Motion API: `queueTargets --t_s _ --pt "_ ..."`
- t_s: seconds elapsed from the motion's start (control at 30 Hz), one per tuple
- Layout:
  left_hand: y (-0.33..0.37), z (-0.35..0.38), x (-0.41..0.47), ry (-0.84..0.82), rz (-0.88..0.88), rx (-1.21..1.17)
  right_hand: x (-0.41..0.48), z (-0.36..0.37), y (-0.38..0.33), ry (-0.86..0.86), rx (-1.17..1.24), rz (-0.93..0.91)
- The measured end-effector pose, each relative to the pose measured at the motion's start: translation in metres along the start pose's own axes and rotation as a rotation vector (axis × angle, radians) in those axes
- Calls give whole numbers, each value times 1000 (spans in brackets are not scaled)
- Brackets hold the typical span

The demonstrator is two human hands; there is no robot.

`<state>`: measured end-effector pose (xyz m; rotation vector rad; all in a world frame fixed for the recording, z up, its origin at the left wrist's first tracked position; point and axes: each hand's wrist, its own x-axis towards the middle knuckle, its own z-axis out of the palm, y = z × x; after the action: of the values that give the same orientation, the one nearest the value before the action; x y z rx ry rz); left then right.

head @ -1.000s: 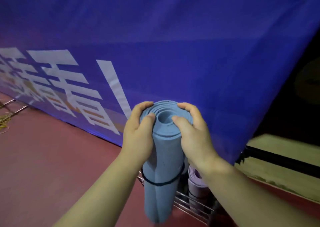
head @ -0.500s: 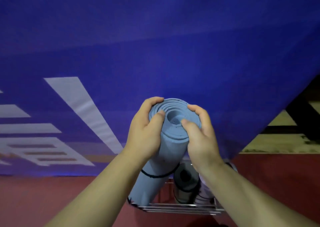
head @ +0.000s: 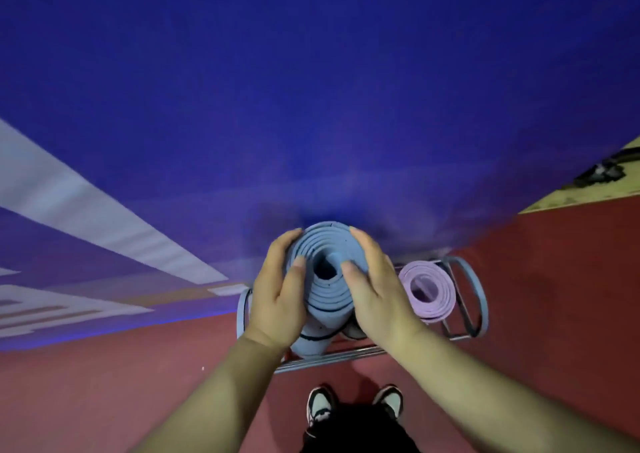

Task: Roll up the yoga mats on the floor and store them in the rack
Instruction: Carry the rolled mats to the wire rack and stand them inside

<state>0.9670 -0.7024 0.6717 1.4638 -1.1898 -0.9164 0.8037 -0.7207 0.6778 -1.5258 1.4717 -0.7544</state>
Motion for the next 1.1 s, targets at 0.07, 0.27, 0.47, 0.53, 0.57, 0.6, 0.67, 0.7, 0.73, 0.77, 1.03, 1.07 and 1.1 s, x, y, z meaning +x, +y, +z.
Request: queueTargets --t_s 0.07,0.27,0.47,0.53,0.57,0.6,0.67,0.7,0.73,0.77,1.03,1.07,1.1 --pt "-41 7 1 14 -11 30 11 18 33 -38 -69 -18" --pt "-199 41 5 -112 -28 197 52 64 174 -180 -414 -66" --pt "-310 53 -5 -266 -236 431 66 102 261 -235 -934 -212" --pt "-305 55 3 -299 -253 428 74 98 259 -245 -950 -190" --pt "-301 55 6 -338 -257 443 74 95 260 -259 -952 -176" --pt "-298 54 6 -371 -276 467 73 93 260 -299 -943 -154" --pt "-289 49 5 -414 -316 534 69 90 257 -344 -920 -143" --pt "-283 47 4 -433 -323 569 68 89 255 -349 -909 -149" --pt "-276 45 5 -455 -335 601 68 85 252 -381 -897 -141" --pt "-272 43 6 -477 -360 631 70 82 247 -420 -889 -135" --pt "-196 52 15 -681 -439 1006 41 1 203 -385 -886 112" --pt "-177 59 16 -706 -379 1052 33 -19 196 -350 -889 153" --pt "-157 69 17 -725 -293 1089 23 -41 189 -307 -892 189"
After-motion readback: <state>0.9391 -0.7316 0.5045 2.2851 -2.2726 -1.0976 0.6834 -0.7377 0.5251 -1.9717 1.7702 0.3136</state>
